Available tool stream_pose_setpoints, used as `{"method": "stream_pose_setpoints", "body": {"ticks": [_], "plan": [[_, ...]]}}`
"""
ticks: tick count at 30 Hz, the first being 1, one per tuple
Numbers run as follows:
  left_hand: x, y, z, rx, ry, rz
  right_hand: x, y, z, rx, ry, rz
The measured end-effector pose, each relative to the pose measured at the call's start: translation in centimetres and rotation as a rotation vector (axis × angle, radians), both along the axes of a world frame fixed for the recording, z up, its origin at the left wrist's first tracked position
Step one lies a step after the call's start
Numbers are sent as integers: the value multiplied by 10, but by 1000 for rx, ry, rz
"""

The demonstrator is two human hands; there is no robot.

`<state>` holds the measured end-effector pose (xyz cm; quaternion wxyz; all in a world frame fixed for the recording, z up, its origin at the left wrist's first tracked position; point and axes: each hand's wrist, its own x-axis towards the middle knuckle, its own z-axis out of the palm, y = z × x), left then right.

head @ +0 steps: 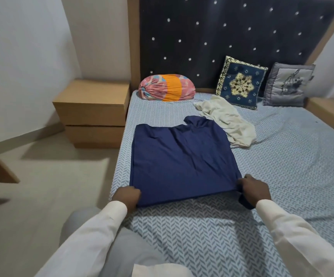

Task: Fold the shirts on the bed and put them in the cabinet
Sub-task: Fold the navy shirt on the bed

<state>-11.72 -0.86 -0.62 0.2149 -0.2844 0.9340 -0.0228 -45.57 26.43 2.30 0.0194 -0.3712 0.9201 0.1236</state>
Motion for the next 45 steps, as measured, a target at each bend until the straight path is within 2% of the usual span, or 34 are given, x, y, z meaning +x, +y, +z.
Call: {"method": "stream_pose_setpoints", "body": {"ticks": [7,13,15,17,18,19,20,21,23,25,28,30,32,35,38,40,42,45], "plan": [[26,37,4,-37,-164,-67,51,39,-12,37,6,-33],[34,51,0,28,-348,-59,89,75,-39,0,5,-36],[34,51,-1,75,-393,-10,97,83,-52,28,-149,-49],[30,52,-1,124,-427,30,98,89,-60,59,-415,-135],[27,52,0,150,-435,47,96,92,-61,-23,-581,-230],[24,52,3,171,-427,65,93,94,-61,-190,-731,-325],[21,51,5,185,-390,76,88,96,-63,-392,-767,-424],[16,50,7,198,-315,82,81,99,-65,-579,-722,-536],[2,51,10,253,-105,132,67,106,-77,-682,-455,-700],[-17,56,11,279,65,145,62,107,-89,-588,-375,-764],[-44,80,-2,352,178,62,69,93,-99,-521,-418,-706],[-53,99,-15,375,98,-12,73,82,-100,-540,-463,-681],[-53,109,-26,308,-21,-95,74,75,-98,-590,-540,-696],[-48,107,-30,264,-64,-117,72,77,-87,-758,-604,-709],[-42,100,-32,266,-95,-75,65,100,-66,-1004,-451,-761],[-40,100,-34,263,-115,-50,63,125,-56,-1078,-335,-830],[-38,102,-36,243,-128,-37,66,146,-57,-1006,-301,-900],[-37,105,-37,211,-167,-3,79,160,-79,-801,-371,-997]]}}
